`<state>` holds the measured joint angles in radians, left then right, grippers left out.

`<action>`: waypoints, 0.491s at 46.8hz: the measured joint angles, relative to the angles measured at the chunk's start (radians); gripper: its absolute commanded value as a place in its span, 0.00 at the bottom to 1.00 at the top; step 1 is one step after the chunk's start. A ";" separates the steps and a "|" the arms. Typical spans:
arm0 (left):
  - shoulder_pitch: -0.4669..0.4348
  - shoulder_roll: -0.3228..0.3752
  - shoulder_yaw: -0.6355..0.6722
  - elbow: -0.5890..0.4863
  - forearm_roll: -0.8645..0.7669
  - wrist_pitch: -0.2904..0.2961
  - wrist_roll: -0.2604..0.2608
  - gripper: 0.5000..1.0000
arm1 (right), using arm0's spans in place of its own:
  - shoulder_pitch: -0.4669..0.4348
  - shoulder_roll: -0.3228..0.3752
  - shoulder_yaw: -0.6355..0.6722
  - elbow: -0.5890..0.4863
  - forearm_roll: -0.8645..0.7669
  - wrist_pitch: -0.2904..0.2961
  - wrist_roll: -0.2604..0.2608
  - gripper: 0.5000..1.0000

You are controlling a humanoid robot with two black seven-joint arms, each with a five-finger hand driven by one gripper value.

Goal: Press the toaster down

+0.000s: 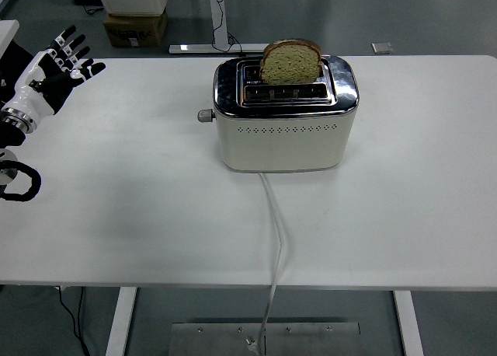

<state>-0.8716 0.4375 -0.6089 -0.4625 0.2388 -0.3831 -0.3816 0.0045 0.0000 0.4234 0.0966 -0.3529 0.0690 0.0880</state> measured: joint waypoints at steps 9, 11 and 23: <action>-0.006 0.014 0.001 -0.001 0.070 0.003 0.000 1.00 | 0.000 0.000 0.000 0.000 0.000 0.000 0.000 1.00; -0.008 0.018 0.001 -0.001 0.109 0.000 0.000 1.00 | 0.000 0.000 0.000 0.000 0.000 0.000 0.000 1.00; -0.007 0.043 0.003 -0.024 0.256 -0.042 0.001 1.00 | 0.000 0.000 0.000 0.000 0.000 0.000 0.001 1.00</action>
<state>-0.8782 0.4805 -0.6063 -0.4869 0.4949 -0.4253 -0.3810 0.0047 0.0000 0.4235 0.0967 -0.3527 0.0690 0.0889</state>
